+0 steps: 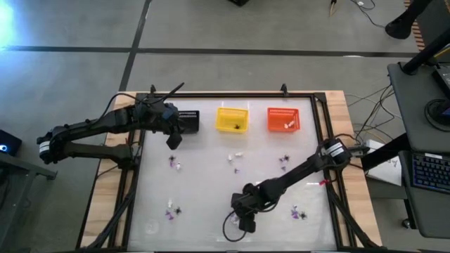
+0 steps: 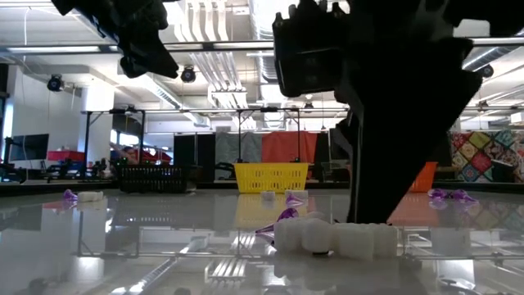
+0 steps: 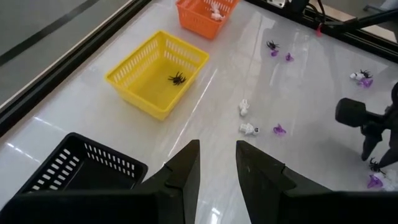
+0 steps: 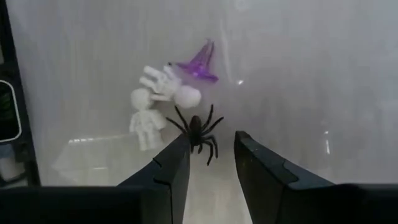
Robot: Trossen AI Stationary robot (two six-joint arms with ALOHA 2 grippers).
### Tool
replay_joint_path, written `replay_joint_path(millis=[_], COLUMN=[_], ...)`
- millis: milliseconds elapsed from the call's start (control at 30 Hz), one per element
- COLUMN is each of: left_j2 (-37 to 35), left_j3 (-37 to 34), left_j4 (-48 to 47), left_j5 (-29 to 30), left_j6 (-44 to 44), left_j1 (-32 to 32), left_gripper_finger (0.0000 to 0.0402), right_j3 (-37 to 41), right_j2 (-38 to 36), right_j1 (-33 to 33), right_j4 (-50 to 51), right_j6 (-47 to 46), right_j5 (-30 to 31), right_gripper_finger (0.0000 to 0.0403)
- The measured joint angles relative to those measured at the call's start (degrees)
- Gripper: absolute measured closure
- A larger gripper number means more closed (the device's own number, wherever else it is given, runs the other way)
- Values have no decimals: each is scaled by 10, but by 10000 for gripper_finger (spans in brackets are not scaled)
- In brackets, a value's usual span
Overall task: Sort Halloween decoration
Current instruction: Put the black spider toy into the yellow bin
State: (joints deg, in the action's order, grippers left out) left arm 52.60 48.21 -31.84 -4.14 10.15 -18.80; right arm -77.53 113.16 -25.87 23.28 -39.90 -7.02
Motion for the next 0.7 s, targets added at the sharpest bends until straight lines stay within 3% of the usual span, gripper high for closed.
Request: replay_joint_path(millis=[400, 700], left_j2=[1, 1], left_j3=[0, 0], left_j4=[-1, -17], left_j5=[0, 0], left_j6=[0, 0], left_j1=[0, 0], left_gripper_finger=[316, 316], right_j3=[-1, -1], right_j2=[13, 21], right_j1=[-16, -15], right_j4=[-3, 1], right_j6=[-3, -34], right_j5=[-4, -5], right_gripper_finger=[295, 378])
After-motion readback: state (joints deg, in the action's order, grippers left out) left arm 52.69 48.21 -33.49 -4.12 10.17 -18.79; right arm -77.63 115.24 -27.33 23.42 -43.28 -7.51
